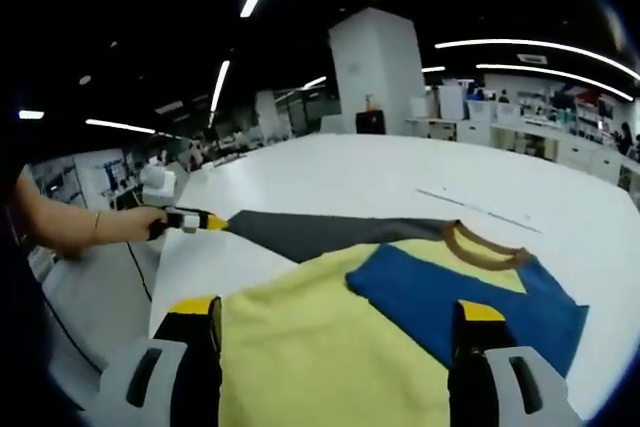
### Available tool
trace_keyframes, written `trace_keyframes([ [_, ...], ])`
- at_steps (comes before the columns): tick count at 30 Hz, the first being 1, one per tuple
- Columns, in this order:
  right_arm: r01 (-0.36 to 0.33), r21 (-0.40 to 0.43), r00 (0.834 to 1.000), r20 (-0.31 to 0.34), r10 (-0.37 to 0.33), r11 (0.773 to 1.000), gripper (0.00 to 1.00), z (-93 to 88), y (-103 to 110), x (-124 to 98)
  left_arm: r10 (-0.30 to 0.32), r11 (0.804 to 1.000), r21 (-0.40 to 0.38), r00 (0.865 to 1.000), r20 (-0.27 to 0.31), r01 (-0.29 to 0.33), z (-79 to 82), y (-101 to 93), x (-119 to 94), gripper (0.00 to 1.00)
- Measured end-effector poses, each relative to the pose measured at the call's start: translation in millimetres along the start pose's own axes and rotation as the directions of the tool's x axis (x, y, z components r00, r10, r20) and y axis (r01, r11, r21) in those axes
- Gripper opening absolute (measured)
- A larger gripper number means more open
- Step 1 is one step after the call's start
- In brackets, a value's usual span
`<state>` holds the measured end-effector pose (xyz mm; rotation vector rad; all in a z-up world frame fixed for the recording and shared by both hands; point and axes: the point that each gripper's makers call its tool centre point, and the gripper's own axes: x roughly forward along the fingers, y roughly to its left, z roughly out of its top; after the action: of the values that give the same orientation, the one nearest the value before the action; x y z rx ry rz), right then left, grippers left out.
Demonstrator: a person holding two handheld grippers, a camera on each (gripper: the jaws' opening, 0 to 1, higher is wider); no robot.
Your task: Fold the garment on the visible template until the final outline fits inside the template.
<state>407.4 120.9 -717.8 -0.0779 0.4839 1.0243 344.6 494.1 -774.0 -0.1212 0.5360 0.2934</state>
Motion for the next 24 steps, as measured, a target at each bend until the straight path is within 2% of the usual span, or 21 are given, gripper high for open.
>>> trace_keyframes([
  [3,-0.005,0.012,1.0,-0.001,0.005,1.0,0.94,-2.0,0,-2,0.041,0.996,0.075,0.998,-0.039,-0.038,-5.2,2.9,0,0.32],
  [6,0.0,0.01,1.0,0.002,0.0,1.0,0.93,-3.0,0,-7,0.057,0.998,0.028,0.997,-0.046,-0.055,-9.6,4.9,1,0.28],
  [9,0.005,0.015,1.0,0.009,-0.005,1.0,0.93,-2.7,-1,-11,0.078,0.997,0.028,0.996,-0.045,-0.077,-11.7,9.1,1,0.22],
  [11,0.013,0.017,1.0,0.014,-0.013,1.0,0.93,-2.6,-2,-13,0.071,0.997,-0.015,0.996,-0.051,-0.072,-16.0,9.0,1,0.21],
  [12,0.015,0.017,1.0,0.015,-0.015,1.0,0.93,-3.0,-2,-14,0.067,0.996,-0.064,0.997,-0.026,-0.069,-13.6,8.2,1,0.2],
  [14,0.019,0.022,1.0,0.013,-0.02,1.0,0.92,-4.5,-3,-15,0.076,0.996,-0.035,0.997,-0.027,-0.077,-13.7,10.3,0,0.18],
  [19,0.03,0.029,0.999,0.012,-0.031,0.999,0.92,-9.1,-3,-19,0.055,0.997,-0.058,0.998,-0.015,-0.056,-11.9,2.7,1,0.11],
  [22,0.034,0.04,0.999,0.017,-0.035,0.999,0.92,-10.2,-1,-22,0.08,0.991,-0.102,0.996,-0.025,-0.082,-11.2,6.5,1,0.09],
  [24,0.038,0.041,0.999,0.02,-0.039,0.998,0.92,-10.4,-1,-23,0.085,0.983,-0.158,0.996,-0.022,-0.088,-9.8,10.0,3,0.06],
])
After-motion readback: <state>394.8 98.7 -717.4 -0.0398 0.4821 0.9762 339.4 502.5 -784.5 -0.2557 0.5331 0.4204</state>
